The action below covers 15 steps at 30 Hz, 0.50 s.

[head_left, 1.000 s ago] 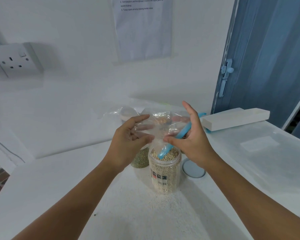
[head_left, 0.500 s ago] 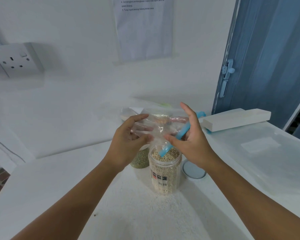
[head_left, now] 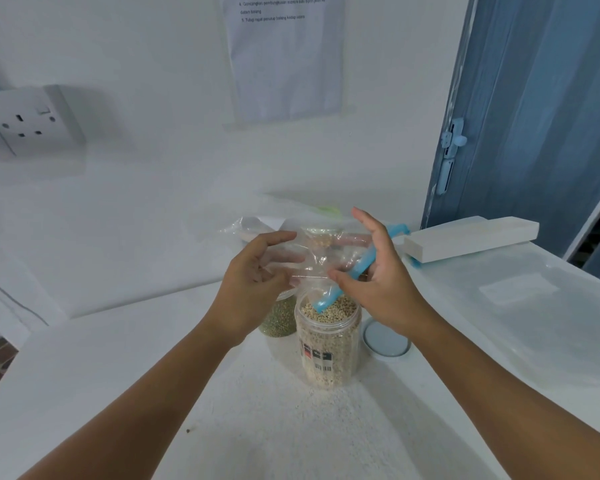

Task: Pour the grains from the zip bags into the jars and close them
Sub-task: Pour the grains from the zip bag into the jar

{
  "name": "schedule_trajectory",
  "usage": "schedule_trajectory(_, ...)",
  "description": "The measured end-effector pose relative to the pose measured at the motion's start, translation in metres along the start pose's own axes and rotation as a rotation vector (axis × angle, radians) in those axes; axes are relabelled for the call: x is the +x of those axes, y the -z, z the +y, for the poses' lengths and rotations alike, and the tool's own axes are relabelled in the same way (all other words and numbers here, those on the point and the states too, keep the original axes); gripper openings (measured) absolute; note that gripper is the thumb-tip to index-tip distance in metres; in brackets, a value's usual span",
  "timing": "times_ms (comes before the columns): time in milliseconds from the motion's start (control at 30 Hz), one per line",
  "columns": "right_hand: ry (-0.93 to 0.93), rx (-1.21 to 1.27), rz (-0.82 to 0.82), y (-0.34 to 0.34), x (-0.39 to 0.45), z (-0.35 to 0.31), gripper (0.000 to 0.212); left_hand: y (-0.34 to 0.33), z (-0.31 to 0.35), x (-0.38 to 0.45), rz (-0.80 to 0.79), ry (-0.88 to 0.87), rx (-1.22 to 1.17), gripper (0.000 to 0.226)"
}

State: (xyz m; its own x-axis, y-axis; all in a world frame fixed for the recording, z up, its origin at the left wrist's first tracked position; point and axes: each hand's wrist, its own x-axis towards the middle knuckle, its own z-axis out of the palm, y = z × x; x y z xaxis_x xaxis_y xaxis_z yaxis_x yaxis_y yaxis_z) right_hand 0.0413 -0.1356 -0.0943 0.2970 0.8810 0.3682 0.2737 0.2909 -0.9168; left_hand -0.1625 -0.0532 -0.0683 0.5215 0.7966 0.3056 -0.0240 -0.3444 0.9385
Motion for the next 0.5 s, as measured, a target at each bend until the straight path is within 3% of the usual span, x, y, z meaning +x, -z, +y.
schedule_trajectory(267, 0.025, -0.074, 0.075, -0.0057, 0.0004, -0.0012, 0.092, 0.0018, -0.0007, -0.0010, -0.022, 0.039, 0.035, 0.063)
schedule_trajectory(367, 0.033, -0.058, 0.033, -0.0059, 0.0000, -0.0007, 0.088, 0.0039, -0.0029, 0.0009, -0.003, 0.033, 0.080, 0.060)
schedule_trajectory(500, 0.039, 0.018, -0.019, -0.0026, 0.0005, -0.0022, 0.079, 0.0064, -0.0013, 0.0013, -0.007, 0.068, -0.052, 0.058)
